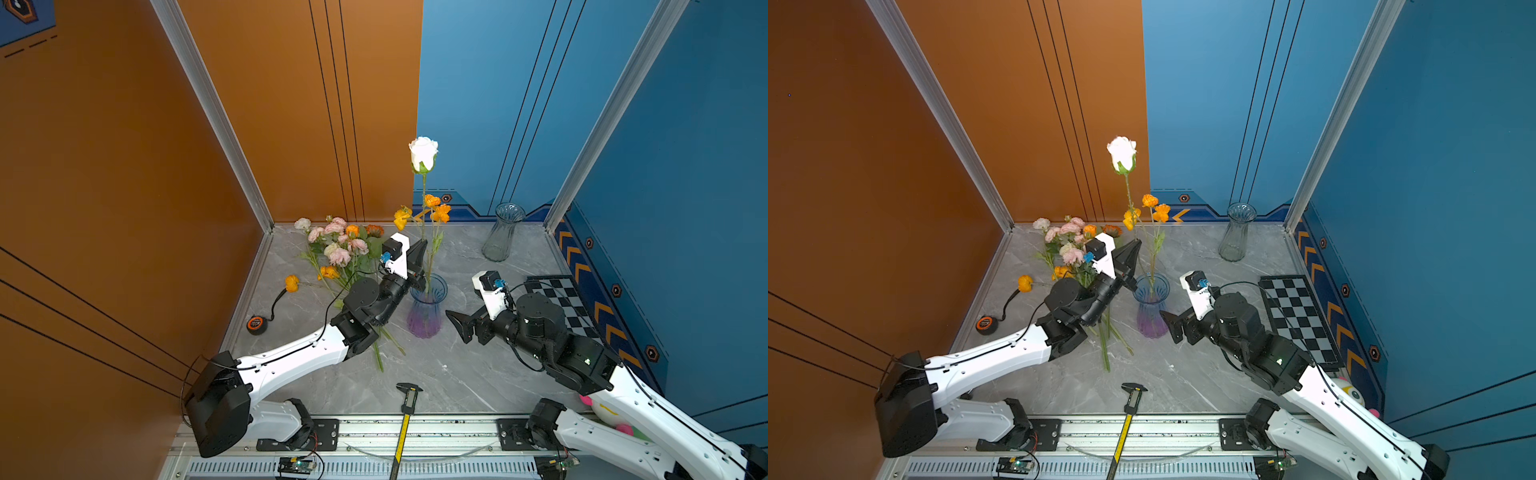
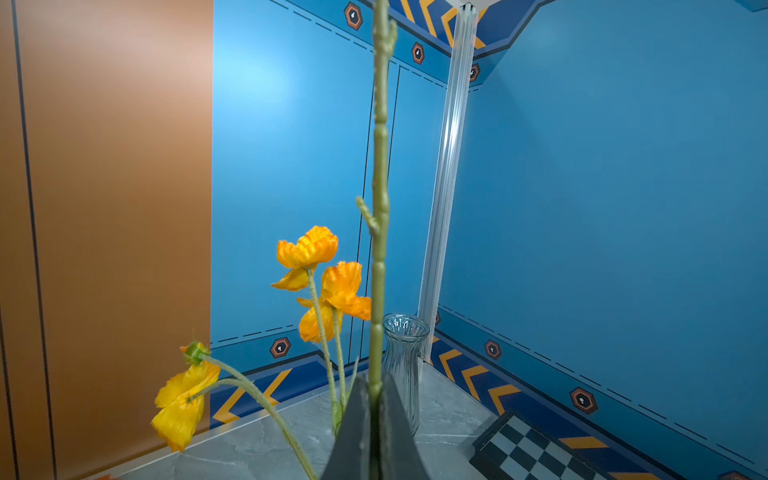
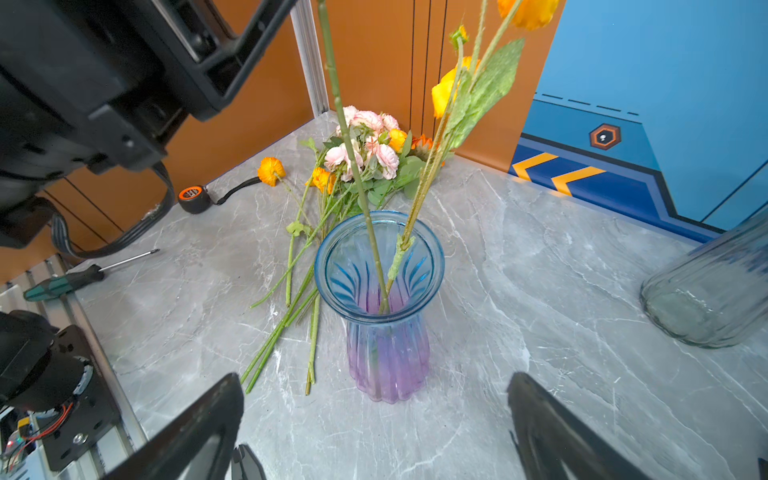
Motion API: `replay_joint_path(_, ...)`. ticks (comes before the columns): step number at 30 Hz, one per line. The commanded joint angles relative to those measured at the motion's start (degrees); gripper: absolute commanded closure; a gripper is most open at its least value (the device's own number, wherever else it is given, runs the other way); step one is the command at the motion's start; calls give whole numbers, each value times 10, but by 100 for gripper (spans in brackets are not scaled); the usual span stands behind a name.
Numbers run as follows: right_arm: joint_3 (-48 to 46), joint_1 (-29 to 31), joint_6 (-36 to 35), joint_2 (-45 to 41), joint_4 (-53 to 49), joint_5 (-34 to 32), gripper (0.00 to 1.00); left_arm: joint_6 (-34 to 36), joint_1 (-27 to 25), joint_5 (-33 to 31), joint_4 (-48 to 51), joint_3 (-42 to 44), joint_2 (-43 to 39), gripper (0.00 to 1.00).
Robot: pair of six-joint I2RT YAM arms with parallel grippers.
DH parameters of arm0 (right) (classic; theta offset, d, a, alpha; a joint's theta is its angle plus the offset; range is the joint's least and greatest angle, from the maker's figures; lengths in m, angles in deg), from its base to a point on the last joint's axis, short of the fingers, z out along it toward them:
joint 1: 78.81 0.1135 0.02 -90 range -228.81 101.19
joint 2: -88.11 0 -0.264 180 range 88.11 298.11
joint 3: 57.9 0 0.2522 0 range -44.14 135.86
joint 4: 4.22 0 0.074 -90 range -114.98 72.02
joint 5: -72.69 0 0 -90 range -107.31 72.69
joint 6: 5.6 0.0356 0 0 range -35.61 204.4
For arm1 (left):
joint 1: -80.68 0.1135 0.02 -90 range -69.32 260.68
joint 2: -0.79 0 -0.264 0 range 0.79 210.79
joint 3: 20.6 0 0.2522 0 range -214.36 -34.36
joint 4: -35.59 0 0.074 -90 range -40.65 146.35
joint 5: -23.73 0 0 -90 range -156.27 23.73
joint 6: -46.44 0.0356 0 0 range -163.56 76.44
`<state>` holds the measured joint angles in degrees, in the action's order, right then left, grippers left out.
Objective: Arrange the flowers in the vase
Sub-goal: 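Carry the white rose over the blue-purple vase and lower its stem in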
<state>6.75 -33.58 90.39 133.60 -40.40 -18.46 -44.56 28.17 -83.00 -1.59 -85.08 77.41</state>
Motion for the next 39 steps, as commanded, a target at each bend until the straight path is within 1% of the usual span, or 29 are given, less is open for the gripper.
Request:
replay_joint_path(1, -8, -20, -23, 15, 35, 66, 0, 61, -33, -65, -107, 22, 19, 100)
replay_joint_path(5, -3, -40, -31, 32, 36, 104, 0, 93, -67, -129, -171, 47, 43, 100)
replay_joint_path(9, -5, -46, -32, 38, 40, 127, 0, 72, -74, -154, -181, 69, 57, 100)
replay_joint_path(10, -6, -64, -32, 40, 42, 131, 0, 66, -76, -158, -182, 73, 59, 100)
replay_joint_path(11, -7, -66, -31, 42, 43, 134, 0, 63, -78, -163, -183, 75, 63, 100)
replay_joint_path(16, -11, -68, -27, 46, 53, 142, 0, 59, -86, -199, -181, 88, 71, 100)
replay_joint_path(24, -18, -68, -17, 45, 64, 141, 0, 35, -85, -218, -167, 110, 86, 93)
replay_joint_path(27, -20, -68, -15, 43, 64, 137, 0, 17, -81, -215, -145, 111, 86, 91)
replay_joint_path(32, -19, -68, -13, 45, 66, 139, 0, -9, -76, -198, -130, 116, 85, 83)
replay_joint_path(39, -17, -68, -13, 52, 70, 142, 0, -11, -77, -201, -128, 120, 81, 81)
